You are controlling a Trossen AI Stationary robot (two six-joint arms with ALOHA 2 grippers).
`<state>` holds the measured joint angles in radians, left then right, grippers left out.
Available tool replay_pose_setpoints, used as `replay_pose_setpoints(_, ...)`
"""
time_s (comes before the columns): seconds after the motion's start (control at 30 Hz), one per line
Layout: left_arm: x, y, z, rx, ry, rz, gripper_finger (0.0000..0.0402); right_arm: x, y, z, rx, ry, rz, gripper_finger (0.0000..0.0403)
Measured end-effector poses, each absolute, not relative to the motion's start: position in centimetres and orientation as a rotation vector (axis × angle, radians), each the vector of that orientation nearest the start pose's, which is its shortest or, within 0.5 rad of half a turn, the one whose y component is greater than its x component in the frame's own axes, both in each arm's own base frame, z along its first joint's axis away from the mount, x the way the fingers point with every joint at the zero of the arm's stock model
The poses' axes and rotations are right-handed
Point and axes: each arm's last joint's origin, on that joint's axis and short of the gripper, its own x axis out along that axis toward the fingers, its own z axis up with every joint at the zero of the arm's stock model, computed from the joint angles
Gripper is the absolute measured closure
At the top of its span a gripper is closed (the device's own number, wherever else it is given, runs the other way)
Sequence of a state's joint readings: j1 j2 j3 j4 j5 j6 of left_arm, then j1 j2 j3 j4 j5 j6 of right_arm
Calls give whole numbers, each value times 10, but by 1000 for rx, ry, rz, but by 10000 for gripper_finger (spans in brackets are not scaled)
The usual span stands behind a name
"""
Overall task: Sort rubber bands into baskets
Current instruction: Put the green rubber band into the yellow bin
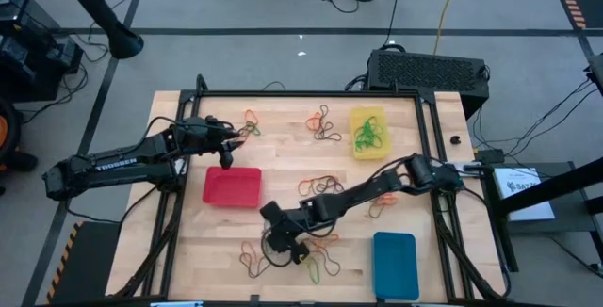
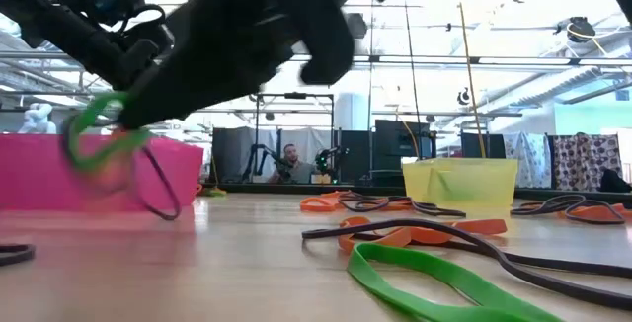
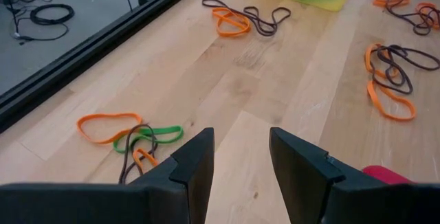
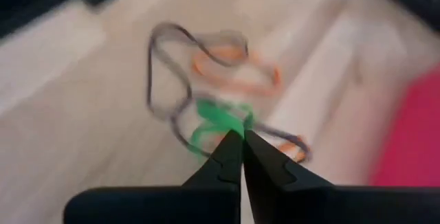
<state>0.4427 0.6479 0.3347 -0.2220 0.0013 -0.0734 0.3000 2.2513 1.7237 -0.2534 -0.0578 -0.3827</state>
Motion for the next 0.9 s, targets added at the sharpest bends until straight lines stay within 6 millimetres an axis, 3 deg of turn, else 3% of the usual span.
replay_pose_setpoints(0.13,131,62,195,-196,505,452,253,461,145,189,-456,782,450,401)
replay_pose_setpoints(0.27,131,62,197,-203,488,455,253,461,145,201,-479,730,439,402)
replay_pose_setpoints(0.53,132,62,198,-201,472,456,253,476,154,193,-506,510,650,402)
replay_pose_setpoints(0.73,133,63,200,-195,449,456,253,475,149,189,-464,566,637,397)
replay_pose_setpoints(0.9,134,63,203,-186,417,456,253,473,135,181,-444,675,628,361)
